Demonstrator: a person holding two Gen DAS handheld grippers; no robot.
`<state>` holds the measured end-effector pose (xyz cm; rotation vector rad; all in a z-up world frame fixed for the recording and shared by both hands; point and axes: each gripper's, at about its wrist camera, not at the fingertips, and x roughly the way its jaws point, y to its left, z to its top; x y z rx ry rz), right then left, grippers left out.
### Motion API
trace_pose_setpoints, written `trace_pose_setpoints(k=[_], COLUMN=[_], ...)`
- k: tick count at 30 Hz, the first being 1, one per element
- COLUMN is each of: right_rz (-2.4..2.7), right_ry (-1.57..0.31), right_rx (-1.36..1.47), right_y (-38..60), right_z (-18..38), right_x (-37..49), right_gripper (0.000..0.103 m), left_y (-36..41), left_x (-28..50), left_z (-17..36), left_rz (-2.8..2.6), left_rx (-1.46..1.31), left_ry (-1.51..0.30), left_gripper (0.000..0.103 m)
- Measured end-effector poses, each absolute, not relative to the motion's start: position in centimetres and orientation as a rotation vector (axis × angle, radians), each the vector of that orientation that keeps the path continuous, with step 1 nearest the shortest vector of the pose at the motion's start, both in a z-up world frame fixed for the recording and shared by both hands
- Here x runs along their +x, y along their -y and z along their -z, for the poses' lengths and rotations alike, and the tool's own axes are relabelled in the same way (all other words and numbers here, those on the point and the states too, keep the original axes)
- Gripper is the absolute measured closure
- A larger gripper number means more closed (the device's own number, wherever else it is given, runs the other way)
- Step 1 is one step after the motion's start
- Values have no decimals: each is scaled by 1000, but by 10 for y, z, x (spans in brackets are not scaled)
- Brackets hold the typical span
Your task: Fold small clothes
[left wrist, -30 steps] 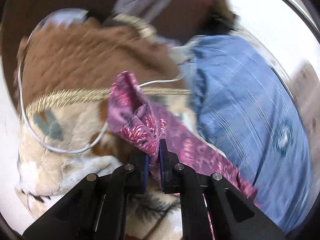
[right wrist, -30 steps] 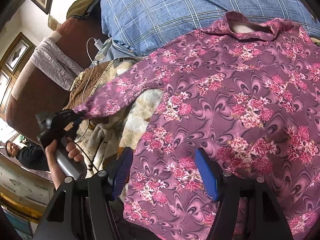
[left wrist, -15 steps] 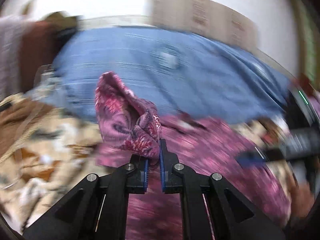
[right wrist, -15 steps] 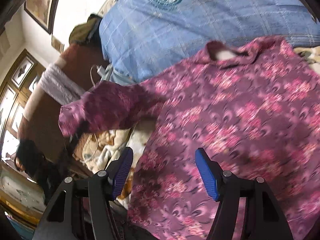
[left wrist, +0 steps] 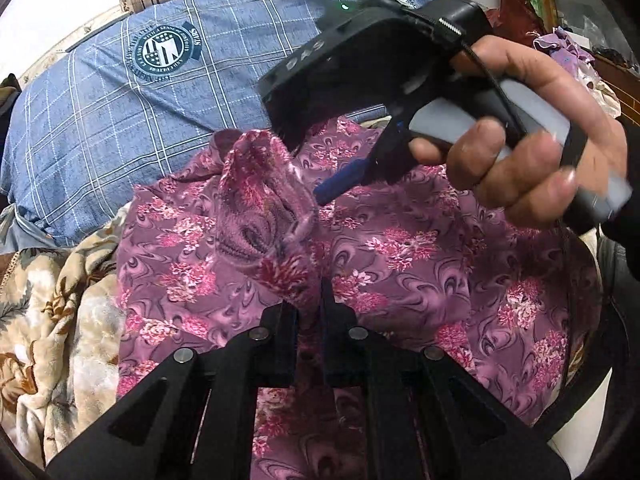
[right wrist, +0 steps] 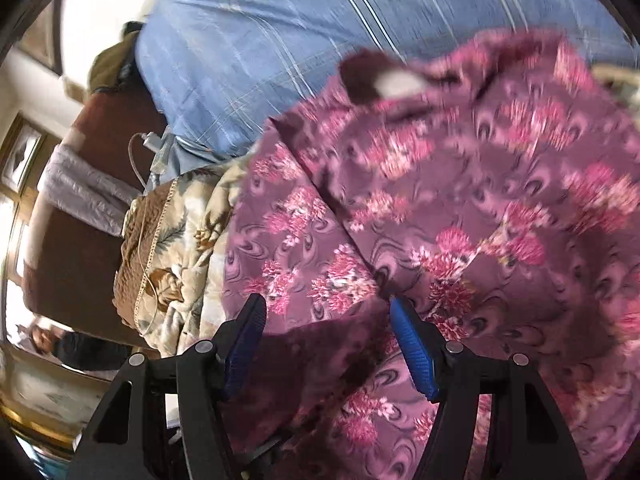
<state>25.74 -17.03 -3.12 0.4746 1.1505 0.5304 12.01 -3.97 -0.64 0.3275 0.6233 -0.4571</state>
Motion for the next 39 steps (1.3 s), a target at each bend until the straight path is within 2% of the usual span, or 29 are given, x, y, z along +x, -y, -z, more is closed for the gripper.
trace_pose_setpoints(k=[3,5,8,9,10,11,12,16,19,22,24,25,26,27,28,29,30,31,33,34,39], right_rz=[-593,-587,-501,-500,-491,-472,-474,-523,-492,-424,-404,-397,-407,-428,-442,-435,-422,-422,-426,-409,-372], right_ry=[-1157,-1167,-1310,-1356,-1390,-1402,-1407,-1248,-1182,-1250,-1273,-1277,-1266,-1242,-1205,-1191,-1184,-1169,-1141,-1127,-1137], right_rx=[619,595,480,473,460,452,452,498,483,430,419,434,465,489,499,492,491,519,553,558,472], right_y=[180,180,166,162,160,160,161,182,204,216,220,223,227,229,230,232,239,245,257,261,259], right_z=[35,29,44,53,60,65,65,23,6,39,57,63,63,59,54,50,47,44,38,34,35], right_x=[257,254,258,259,259,258,256,234,220,221,221,221,218,216,212,210,205,199,187,180,149], right_gripper=[36,36,36,41,64,81,91,92,92,93,100,99,99,94,91,88,78,63,48,47,47], left_y=[49,58,65,66,66,65,63,63,78,93,93,91,86,81,73,69,62,53,32,24,-16], left_x=[115,113,109,108,108,107,106,97,100,99,92,89,86,84,84,82,84,87,94,100,149], left_z=[10,14,19,19,19,17,11,-15,-6,13,13,10,3,-2,-9,-14,-19,-26,-36,-38,-23], left_rz=[472,481,485,485,484,482,484,561,610,635,670,696,734,753,762,767,776,784,779,758,547], left_rx=[372,422,473,483,486,479,459,355,378,457,465,450,414,385,351,323,291,253,156,117,-105], left_ry=[-614,-600,-596,-592,-591,-585,-570,-512,-565,-639,-644,-643,-642,-636,-625,-619,-618,-618,-613,-614,-730], left_gripper=[97,97,97,97,97,97,97,96,96,95,93,86,75,67,55,53,53,53,51,48,47])
